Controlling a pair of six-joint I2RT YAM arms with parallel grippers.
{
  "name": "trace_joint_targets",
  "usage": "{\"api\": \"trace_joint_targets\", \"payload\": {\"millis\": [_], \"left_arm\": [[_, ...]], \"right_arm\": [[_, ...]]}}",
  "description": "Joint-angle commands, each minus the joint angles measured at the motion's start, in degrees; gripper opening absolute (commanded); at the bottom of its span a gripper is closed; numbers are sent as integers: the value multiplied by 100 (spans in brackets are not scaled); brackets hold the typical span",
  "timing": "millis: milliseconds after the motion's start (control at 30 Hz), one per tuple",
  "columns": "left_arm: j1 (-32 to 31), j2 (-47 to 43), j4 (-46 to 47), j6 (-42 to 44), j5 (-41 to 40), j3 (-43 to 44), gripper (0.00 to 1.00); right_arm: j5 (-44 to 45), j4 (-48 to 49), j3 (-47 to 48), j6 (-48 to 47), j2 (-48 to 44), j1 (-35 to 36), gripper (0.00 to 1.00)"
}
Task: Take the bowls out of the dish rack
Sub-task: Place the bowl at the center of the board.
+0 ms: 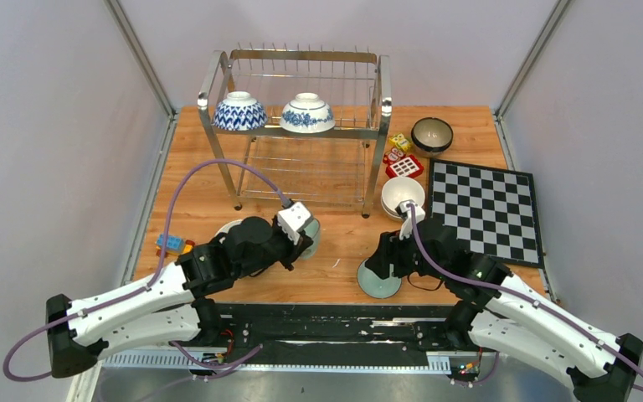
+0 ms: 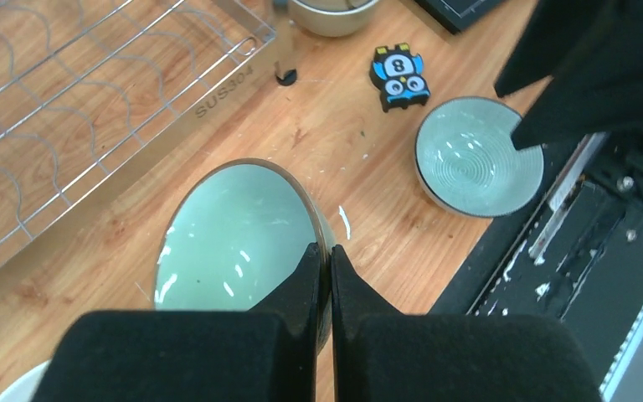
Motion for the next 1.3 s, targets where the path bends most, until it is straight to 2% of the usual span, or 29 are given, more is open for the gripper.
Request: {"api": "trace_joint_targets", "payload": {"millis": [0,333,867,1100,1267], "left_arm": [[-376,-38,651,797,-544,-138,0],[-747,283,935,1276,-970,-479,0],[-1267,1192,1896,979,-1188,-971,0],[-1529,1263,1797,1130,-1326,-1024,0],[-1550,1151,1956,921,-1366,-1155,0]], "right_arm": [[193,-152,29,24,-20,-62,62],[298,-164,-110,74,-158,-61,62],[276,-213,-258,160,-330,-63,63],[32,-234,52,71,178,-63,63],[-218,-198,282,-102,728,-65,63]]}}
